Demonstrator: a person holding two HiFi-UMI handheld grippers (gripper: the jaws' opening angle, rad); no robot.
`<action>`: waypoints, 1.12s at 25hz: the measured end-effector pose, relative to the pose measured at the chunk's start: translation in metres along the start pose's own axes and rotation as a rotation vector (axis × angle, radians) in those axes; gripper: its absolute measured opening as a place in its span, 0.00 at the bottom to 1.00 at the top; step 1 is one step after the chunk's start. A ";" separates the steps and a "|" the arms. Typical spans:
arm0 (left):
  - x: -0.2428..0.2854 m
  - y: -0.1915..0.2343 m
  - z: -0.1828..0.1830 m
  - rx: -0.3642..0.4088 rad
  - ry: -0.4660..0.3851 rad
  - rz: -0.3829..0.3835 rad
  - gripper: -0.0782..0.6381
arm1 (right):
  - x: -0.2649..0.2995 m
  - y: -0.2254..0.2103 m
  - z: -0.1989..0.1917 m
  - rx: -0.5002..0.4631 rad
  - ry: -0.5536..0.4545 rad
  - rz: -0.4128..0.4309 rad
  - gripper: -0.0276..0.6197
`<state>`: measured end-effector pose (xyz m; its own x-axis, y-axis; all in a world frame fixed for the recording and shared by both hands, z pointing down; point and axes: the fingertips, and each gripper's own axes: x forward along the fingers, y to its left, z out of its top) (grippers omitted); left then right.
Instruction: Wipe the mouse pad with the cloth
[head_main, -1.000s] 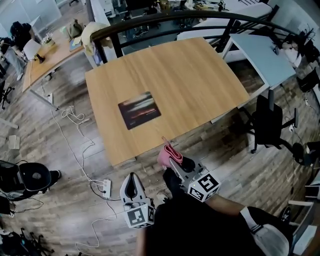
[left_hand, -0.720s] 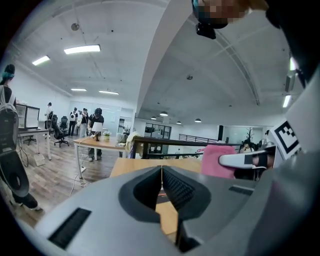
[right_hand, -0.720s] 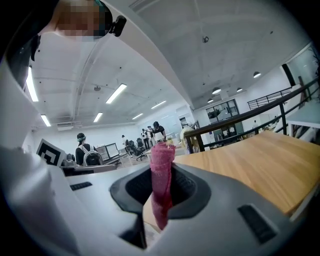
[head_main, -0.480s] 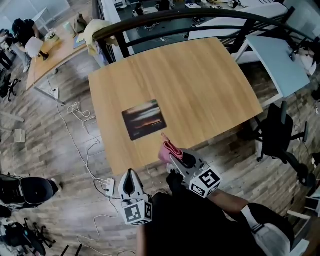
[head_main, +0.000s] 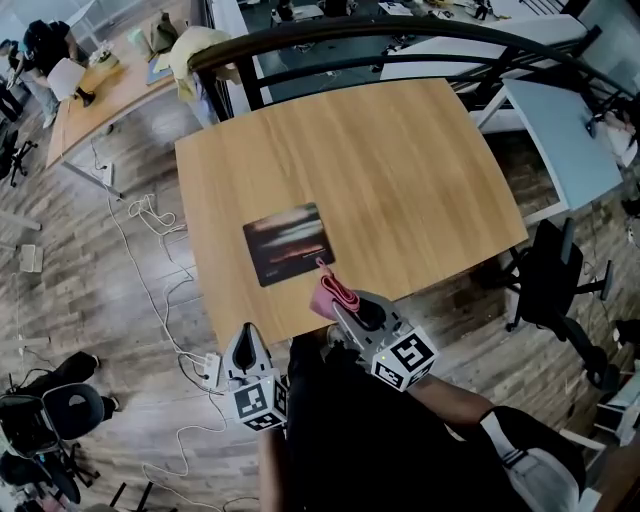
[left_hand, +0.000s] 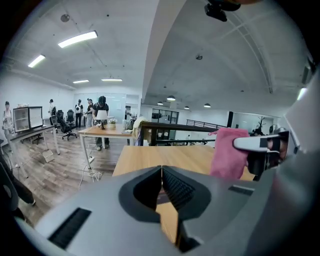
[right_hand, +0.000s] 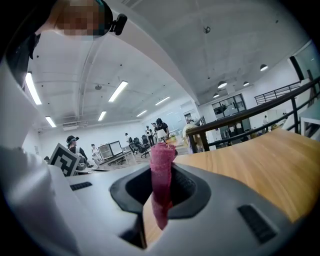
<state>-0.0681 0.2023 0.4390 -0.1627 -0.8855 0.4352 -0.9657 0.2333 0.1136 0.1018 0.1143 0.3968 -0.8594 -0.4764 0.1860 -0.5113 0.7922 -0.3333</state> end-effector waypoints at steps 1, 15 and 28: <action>0.007 0.003 -0.003 -0.001 0.013 -0.004 0.14 | 0.005 -0.001 0.001 -0.007 0.002 -0.002 0.15; 0.127 0.048 -0.077 -0.040 0.284 -0.142 0.14 | 0.114 -0.027 0.001 -0.029 0.087 -0.092 0.15; 0.192 0.053 -0.147 -0.075 0.507 -0.220 0.14 | 0.229 -0.039 -0.040 0.072 0.216 -0.017 0.15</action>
<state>-0.1209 0.1043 0.6602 0.1762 -0.6167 0.7672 -0.9460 0.1095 0.3053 -0.0759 -0.0105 0.4898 -0.8370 -0.3905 0.3834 -0.5302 0.7520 -0.3917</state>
